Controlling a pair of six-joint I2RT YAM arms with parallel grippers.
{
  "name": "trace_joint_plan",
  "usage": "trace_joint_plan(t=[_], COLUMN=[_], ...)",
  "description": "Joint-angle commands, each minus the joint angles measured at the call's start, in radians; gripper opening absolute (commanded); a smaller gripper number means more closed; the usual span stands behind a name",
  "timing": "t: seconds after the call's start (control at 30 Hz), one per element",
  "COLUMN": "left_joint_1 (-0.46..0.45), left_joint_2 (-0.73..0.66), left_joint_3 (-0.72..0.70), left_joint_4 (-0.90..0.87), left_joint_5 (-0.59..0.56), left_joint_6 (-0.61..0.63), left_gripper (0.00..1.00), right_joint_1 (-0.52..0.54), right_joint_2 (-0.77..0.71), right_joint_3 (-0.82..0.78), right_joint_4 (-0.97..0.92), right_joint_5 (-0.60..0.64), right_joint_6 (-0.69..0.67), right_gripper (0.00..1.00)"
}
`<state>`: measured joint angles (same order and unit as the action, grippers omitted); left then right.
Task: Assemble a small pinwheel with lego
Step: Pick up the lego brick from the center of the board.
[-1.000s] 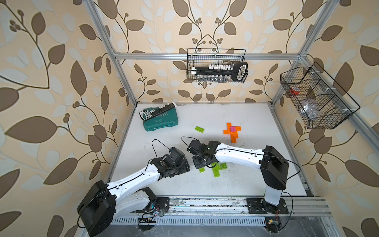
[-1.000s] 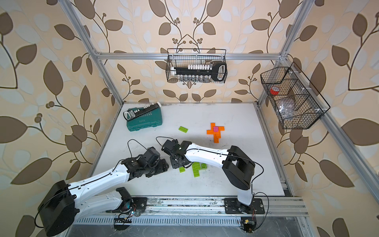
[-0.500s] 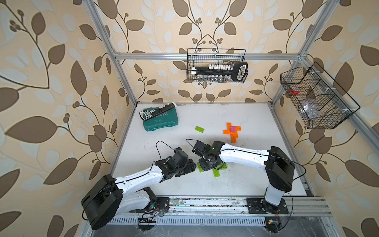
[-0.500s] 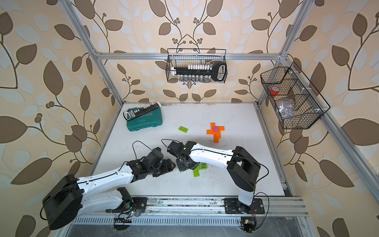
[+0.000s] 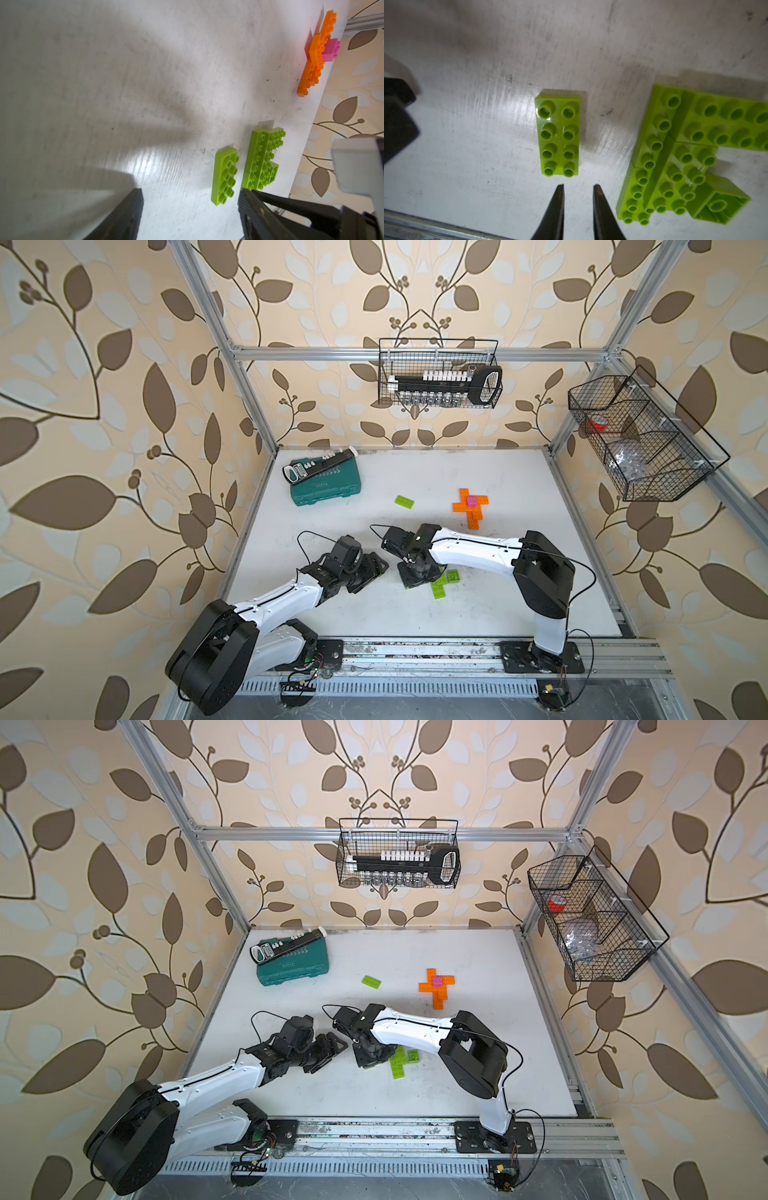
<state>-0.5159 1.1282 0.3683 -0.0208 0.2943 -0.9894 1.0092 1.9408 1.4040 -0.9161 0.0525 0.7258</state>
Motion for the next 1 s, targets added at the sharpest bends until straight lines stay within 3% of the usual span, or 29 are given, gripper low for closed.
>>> trace_joint_plan(t=[0.0, 0.97], left_joint_1=[0.005, 0.005], left_joint_2=[-0.011, -0.031], left_joint_3=[-0.004, -0.006], left_joint_4=[0.014, -0.001], left_joint_5=[0.029, 0.027], left_joint_6=[0.027, 0.041], left_gripper=[0.75, 0.75], right_joint_1=[-0.003, -0.01], right_joint_2=[0.043, 0.116], right_joint_3=[0.04, 0.059], right_joint_4=[-0.013, -0.028], right_joint_5=[-0.016, 0.018], right_joint_6=[0.024, 0.035], right_gripper=[0.21, 0.12])
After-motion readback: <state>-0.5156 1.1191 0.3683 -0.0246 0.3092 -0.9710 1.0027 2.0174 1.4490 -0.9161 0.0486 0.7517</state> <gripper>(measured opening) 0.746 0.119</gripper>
